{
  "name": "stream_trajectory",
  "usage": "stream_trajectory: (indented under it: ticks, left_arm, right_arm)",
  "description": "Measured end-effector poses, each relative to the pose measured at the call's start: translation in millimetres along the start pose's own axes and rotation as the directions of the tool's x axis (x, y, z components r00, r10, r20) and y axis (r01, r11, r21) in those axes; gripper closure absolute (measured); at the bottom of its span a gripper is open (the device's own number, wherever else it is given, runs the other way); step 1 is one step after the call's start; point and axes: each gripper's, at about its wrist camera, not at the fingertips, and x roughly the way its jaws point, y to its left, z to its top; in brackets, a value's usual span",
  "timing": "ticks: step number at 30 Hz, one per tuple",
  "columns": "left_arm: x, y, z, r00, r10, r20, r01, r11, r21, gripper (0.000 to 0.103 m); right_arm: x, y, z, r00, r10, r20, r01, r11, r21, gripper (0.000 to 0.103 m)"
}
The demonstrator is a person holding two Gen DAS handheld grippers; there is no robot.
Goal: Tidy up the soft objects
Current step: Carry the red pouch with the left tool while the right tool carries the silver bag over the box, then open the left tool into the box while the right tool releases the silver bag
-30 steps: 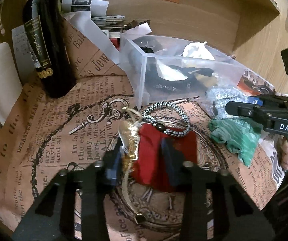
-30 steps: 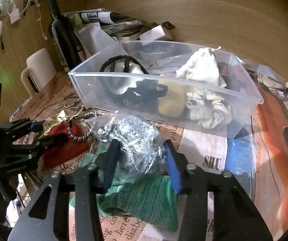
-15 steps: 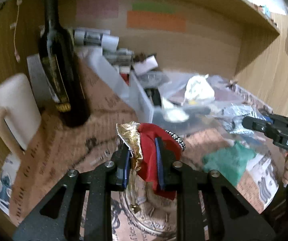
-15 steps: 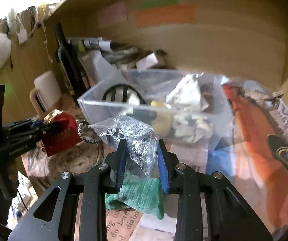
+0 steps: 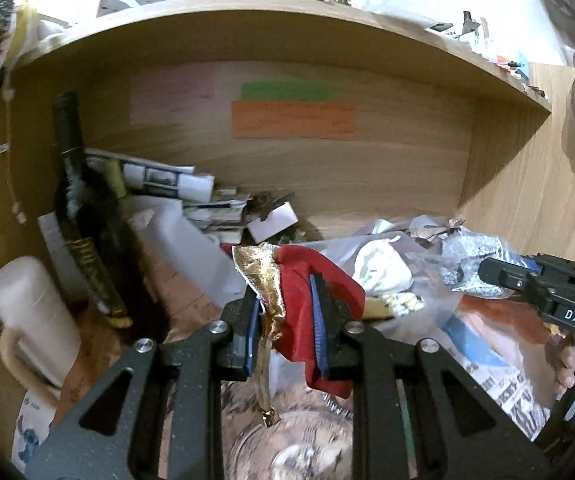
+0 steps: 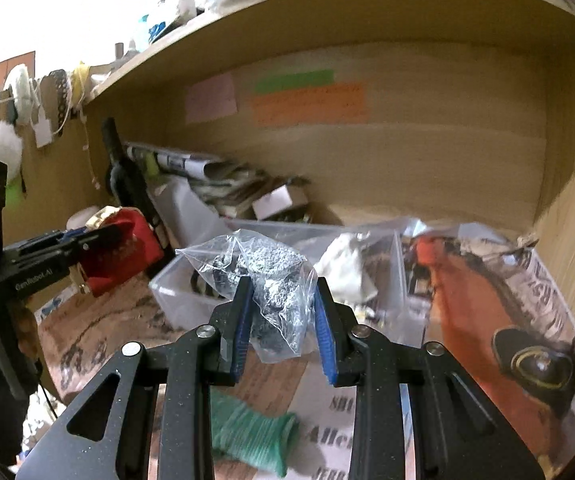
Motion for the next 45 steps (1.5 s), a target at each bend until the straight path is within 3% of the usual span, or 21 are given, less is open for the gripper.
stream_trajectory:
  ticks: [9, 18, 23, 26, 30, 35, 41, 45]
  left_arm:
    - [61.8, -16.9, 14.7, 0.996, -0.033, -0.079, 0.035, 0.999, 0.012, 0.081]
    - [113.7, -27.3, -2.3, 0.978, -0.039, -0.205, 0.046, 0.999, 0.029, 0.081]
    - [125.9, -30.5, -11.1, 0.968, -0.040, -0.246, 0.053, 0.997, 0.047, 0.080]
    - [125.1, -32.3, -13.3, 0.968, -0.035, -0.250, 0.051, 0.997, 0.058, 0.073]
    - [120.1, -33.7, -12.7, 0.970, -0.024, -0.240, 0.040, 0.997, 0.061, 0.053]
    - [102.2, -29.6, -8.8, 0.975, -0.040, -0.218, 0.051, 0.998, 0.046, 0.044]
    - [62.2, -25.0, -1.3, 0.988, -0.045, -0.145, 0.051, 0.998, 0.039, 0.029]
    - [37.7, -22.5, -1.9, 0.992, -0.054, -0.112, 0.058, 0.998, 0.032, 0.014]
  right_arm:
    - [21.8, -9.8, 20.6, 1.000, -0.024, 0.006, 0.024, 0.999, -0.022, 0.076]
    - [67.0, -30.2, 7.4, 0.991, -0.053, -0.122, 0.055, 0.998, 0.008, 0.076]
    - [78.9, -39.2, 1.2, 0.986, -0.062, -0.152, 0.066, 0.998, 0.024, 0.074]
    - [83.1, -39.2, -1.1, 0.984, -0.072, -0.164, 0.076, 0.997, 0.014, 0.074]
    - [88.7, -37.6, -2.6, 0.979, -0.080, -0.186, 0.082, 0.997, 0.001, 0.069]
    - [80.1, -36.0, 0.9, 0.981, -0.101, -0.164, 0.102, 0.995, -0.004, 0.043]
    - [51.1, -29.7, 9.3, 0.990, -0.102, -0.096, 0.102, 0.995, 0.000, 0.027]
    - [28.4, -19.2, 8.3, 0.995, -0.077, -0.059, 0.077, 0.997, -0.004, 0.020]
